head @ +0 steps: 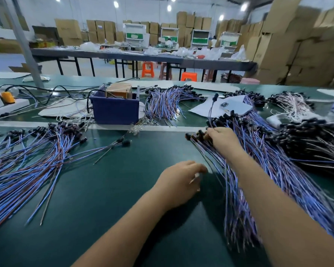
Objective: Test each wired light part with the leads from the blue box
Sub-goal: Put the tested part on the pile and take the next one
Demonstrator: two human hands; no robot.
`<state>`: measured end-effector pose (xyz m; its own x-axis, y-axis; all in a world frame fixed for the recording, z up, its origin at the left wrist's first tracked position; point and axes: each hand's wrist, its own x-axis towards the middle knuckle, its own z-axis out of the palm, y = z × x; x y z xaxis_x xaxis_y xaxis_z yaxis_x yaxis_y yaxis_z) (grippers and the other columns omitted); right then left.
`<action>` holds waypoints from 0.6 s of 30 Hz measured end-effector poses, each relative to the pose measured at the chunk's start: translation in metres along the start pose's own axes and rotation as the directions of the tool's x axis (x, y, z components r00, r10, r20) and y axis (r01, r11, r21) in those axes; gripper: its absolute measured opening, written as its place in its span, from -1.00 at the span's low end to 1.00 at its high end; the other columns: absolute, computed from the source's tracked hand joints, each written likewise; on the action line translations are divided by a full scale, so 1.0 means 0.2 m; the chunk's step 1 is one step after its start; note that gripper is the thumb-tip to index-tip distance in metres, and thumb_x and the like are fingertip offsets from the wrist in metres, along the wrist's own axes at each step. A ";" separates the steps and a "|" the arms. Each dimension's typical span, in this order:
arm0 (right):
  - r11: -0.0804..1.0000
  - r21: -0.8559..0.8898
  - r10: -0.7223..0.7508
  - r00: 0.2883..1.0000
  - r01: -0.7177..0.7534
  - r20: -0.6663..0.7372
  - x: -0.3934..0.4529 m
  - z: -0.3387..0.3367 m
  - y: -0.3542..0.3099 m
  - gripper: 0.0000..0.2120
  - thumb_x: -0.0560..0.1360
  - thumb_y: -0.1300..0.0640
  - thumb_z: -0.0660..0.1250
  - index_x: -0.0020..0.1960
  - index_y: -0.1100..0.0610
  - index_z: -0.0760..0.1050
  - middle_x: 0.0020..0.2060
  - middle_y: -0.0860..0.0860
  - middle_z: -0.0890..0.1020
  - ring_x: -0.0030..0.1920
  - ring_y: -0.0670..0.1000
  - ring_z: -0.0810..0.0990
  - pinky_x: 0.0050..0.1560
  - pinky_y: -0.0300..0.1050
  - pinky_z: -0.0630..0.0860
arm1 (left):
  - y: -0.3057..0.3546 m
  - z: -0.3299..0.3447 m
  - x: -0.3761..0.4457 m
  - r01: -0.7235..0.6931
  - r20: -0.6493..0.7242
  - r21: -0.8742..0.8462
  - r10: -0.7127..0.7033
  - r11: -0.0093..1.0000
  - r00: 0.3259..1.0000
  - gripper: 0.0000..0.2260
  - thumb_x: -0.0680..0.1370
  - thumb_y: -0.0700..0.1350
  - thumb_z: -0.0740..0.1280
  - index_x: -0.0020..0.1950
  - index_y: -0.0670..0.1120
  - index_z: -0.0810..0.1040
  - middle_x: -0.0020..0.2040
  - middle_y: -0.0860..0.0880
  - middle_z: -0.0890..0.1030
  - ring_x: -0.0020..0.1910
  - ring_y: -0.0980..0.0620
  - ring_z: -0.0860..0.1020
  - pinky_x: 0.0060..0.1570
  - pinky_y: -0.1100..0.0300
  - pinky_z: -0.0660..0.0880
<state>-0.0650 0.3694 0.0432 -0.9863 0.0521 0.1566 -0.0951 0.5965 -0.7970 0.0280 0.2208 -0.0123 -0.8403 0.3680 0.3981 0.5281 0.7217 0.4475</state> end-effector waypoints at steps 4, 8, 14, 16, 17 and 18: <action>0.826 -0.547 0.111 0.991 -0.135 -0.077 0.00 -0.22 0.13 -0.81 0.56 0.07 0.20 0.06 0.16 0.48 -0.02 0.19 0.56 -0.08 0.17 0.53 -0.16 -0.02 0.45 | 0.10 0.13 0.09 0.092 0.154 0.099 -0.106 0.991 0.982 -0.59 0.61 0.03 0.21 0.45 -0.01 0.33 0.39 -0.03 0.45 0.39 -0.03 0.35 0.38 0.06 0.23; 0.670 -0.725 0.068 0.986 -0.156 -0.150 -0.04 -0.23 0.18 -0.60 0.54 0.06 0.24 0.35 0.11 0.35 0.34 0.24 0.34 0.31 0.26 0.31 0.27 0.10 0.31 | 0.18 0.22 0.14 0.073 0.324 0.133 -0.113 0.988 0.939 -0.56 0.63 0.04 0.13 0.51 0.02 0.23 0.55 0.05 0.21 0.54 0.07 0.11 0.41 -0.35 -0.23; 0.616 -0.784 -0.223 0.972 0.078 -0.078 -0.11 -0.03 0.08 -0.59 0.47 0.20 0.24 0.29 -0.03 0.45 0.21 0.14 0.39 0.22 0.16 0.30 0.23 0.05 0.24 | 0.13 0.19 0.16 0.070 0.329 0.055 -0.084 0.996 0.941 -0.59 0.60 -0.06 0.18 0.46 0.06 0.31 0.45 0.04 0.37 0.45 0.02 0.29 0.43 -0.26 -0.09; 0.611 -0.777 -0.264 0.964 0.152 -0.020 -0.11 0.06 0.02 -0.60 0.47 0.20 0.22 0.28 -0.03 0.47 0.21 0.12 0.39 0.23 0.16 0.28 0.23 0.05 0.21 | 0.05 0.13 0.13 0.072 0.212 0.107 -0.094 0.992 0.973 -0.70 0.57 -0.09 0.21 0.30 0.01 0.46 0.28 -0.03 0.53 0.31 -0.08 0.42 0.34 -0.06 0.21; 0.617 -0.765 -0.272 0.962 0.186 0.014 -0.12 0.11 -0.01 -0.61 0.47 0.19 0.21 0.27 -0.03 0.48 0.21 0.12 0.39 0.24 0.16 0.27 0.22 0.04 0.20 | -0.01 0.09 0.11 0.110 0.126 0.136 -0.127 0.985 0.984 -0.74 0.56 -0.11 0.22 0.22 -0.01 0.52 0.21 -0.04 0.57 0.26 -0.11 0.46 0.25 0.02 0.31; 0.632 -0.745 -0.271 0.961 0.214 0.046 -0.12 0.17 -0.04 -0.62 0.48 0.18 0.21 0.26 -0.03 0.49 0.21 0.12 0.38 0.25 0.16 0.26 0.23 0.04 0.19 | -0.07 0.04 0.09 0.170 0.032 0.158 -0.177 0.973 0.984 -0.75 0.55 -0.12 0.22 0.18 -0.01 0.57 0.19 -0.02 0.59 0.24 -0.10 0.47 0.20 0.06 0.37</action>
<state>-0.0449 0.3372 0.0259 -0.9288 -0.1485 0.3396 -0.1704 0.9847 -0.0354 0.0049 0.2213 -0.0180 -0.9239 0.2533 0.2867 0.3518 0.8570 0.3765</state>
